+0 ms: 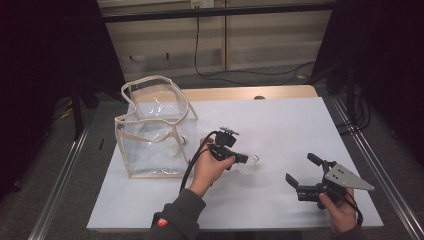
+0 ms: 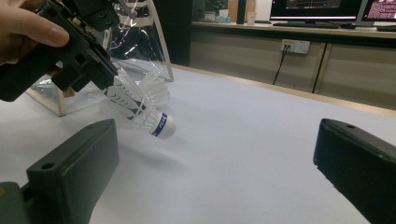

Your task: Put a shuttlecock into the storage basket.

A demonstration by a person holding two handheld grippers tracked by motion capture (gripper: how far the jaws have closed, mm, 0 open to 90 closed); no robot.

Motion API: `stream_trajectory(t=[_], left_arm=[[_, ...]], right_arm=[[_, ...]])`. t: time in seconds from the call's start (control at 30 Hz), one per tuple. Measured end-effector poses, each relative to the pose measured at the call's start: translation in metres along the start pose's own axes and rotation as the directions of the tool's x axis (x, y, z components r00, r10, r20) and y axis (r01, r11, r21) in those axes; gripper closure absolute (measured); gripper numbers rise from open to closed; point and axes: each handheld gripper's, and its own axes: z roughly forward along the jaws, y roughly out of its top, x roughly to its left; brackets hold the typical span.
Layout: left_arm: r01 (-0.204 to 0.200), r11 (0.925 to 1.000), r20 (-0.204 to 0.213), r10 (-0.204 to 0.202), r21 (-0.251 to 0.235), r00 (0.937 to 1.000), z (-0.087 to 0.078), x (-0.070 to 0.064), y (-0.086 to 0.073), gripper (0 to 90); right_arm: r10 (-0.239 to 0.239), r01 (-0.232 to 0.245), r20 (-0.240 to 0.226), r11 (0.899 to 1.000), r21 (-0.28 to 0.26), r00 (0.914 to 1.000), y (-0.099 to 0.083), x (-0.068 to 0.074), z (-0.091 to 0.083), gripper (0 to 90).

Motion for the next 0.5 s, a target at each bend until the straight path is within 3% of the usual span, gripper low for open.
stream_trajectory(t=[0.5], left_arm=[[-0.006, 0.9996, 0.034, 0.005, 0.026, 0.9994, -0.015, -0.007, 0.007, 89.8]], right_arm=[[-0.002, 0.002, -0.003, 1.000, -0.003, 1.0000, 0.001, 0.000, 0.001, 0.1]])
